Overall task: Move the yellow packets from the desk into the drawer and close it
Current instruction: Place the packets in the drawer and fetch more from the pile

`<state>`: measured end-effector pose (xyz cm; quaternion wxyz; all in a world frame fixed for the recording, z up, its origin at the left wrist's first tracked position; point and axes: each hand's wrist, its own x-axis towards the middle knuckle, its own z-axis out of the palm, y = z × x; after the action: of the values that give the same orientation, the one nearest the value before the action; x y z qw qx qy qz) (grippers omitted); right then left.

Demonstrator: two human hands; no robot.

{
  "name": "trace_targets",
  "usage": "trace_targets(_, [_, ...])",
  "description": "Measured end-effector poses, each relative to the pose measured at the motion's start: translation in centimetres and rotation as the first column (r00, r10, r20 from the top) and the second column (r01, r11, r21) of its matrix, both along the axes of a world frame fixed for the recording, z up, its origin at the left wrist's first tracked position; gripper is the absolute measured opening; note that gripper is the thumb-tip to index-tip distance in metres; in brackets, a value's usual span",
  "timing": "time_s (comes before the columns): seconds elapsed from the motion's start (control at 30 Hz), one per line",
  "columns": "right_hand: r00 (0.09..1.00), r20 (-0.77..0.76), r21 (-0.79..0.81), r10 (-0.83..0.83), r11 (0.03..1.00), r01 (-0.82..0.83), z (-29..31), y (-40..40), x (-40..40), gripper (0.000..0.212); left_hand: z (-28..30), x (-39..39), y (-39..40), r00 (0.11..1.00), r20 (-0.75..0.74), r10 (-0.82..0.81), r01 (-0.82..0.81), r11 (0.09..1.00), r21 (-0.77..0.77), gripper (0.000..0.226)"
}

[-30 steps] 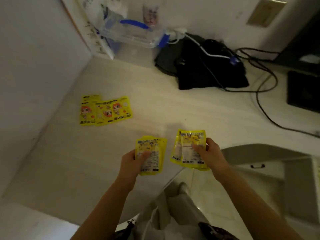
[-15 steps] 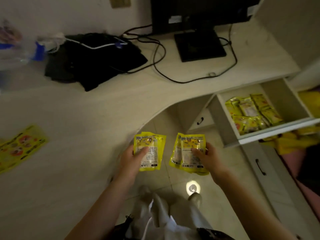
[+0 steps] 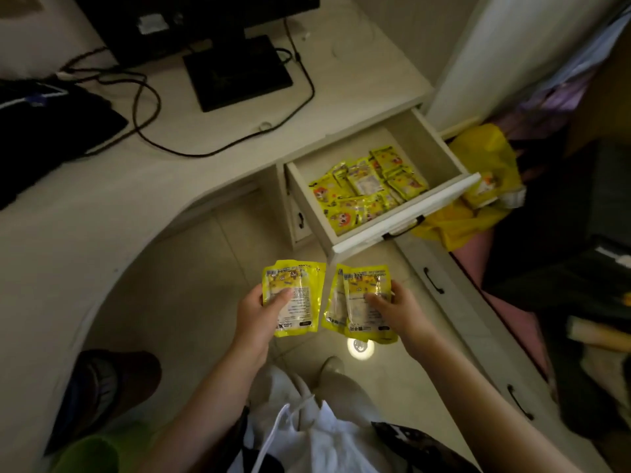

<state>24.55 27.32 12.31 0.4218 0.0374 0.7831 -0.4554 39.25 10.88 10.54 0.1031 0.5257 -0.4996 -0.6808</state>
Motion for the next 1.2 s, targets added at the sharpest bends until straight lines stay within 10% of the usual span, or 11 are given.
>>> trace_targets(0.63, [0.997,-0.039,0.022,-0.067,0.997,0.068,-0.6,-4.9,-20.7,0.024,-2.4,-20.0,-6.2,0.999,0.033,0.028,-0.031,0.994,0.101,0.013])
trace_targets(1.2, [0.911,-0.068,0.192,0.407,0.901,-0.388,-6.0,-13.2,-38.3,0.049,-7.6,-31.8,-7.3,0.933,0.267,0.243,-0.284,0.951,0.126,0.051])
